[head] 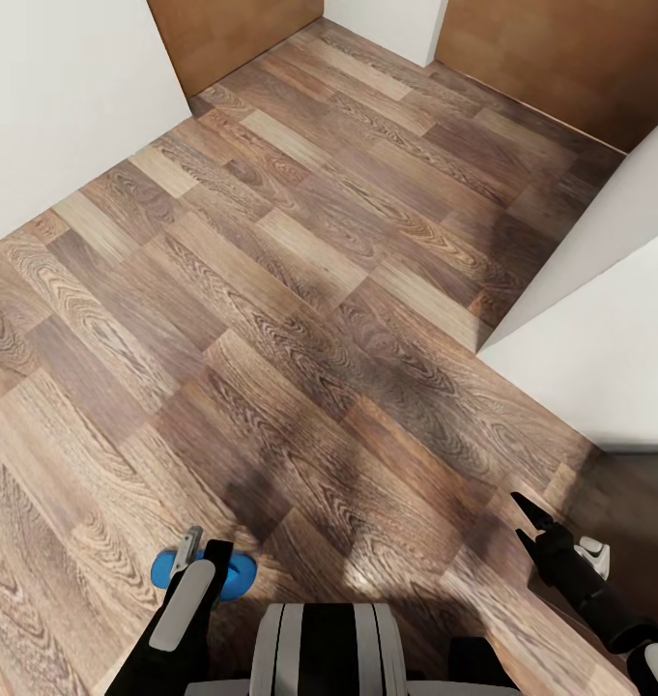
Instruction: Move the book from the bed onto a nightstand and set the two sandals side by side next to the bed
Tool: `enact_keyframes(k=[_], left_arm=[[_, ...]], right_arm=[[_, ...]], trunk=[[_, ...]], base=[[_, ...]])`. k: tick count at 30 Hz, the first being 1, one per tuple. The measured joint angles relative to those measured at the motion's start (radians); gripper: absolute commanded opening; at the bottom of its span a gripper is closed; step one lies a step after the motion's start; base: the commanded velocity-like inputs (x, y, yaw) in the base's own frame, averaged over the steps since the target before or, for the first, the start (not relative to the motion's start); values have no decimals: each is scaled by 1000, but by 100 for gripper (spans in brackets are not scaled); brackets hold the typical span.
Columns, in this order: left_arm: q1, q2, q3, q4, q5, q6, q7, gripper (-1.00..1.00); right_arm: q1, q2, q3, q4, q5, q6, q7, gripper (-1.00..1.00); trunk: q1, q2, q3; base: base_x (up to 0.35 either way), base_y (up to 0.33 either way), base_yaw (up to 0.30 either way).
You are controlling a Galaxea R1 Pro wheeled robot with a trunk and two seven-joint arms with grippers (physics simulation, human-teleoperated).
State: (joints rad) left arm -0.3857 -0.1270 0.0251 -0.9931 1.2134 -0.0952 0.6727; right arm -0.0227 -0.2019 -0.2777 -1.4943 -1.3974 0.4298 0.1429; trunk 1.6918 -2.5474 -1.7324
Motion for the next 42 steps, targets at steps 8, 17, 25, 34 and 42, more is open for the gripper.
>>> enact_keyframes(k=[8,17,25,34,42], left_arm=[[0,0,0,-1,2,-3,-1,-100],[0,-1,0,-1,3,-4,-1,-100],[0,0,0,-2,-1,-1,0,-100],[1,0,0,-2,-2,-1,2,-100],[0,0,0,-2,-2,-1,2,-100]], right_arm=[[0,0,1,0,0,0,0,100],[0,0,1,0,0,0,0,100],[0,0,2,0,0,0,0,100],[0,0,1,0,0,0,0,100],[0,-1,-1,0,-1,0,0,100]], trunk=[[0,0,0],[0,0,0],[-4,2,31],[-6,3,54],[-10,5,85]], base=[[0,0,0],[0,0,0],[0,0,0],[0,0,0],[0,0,0]])
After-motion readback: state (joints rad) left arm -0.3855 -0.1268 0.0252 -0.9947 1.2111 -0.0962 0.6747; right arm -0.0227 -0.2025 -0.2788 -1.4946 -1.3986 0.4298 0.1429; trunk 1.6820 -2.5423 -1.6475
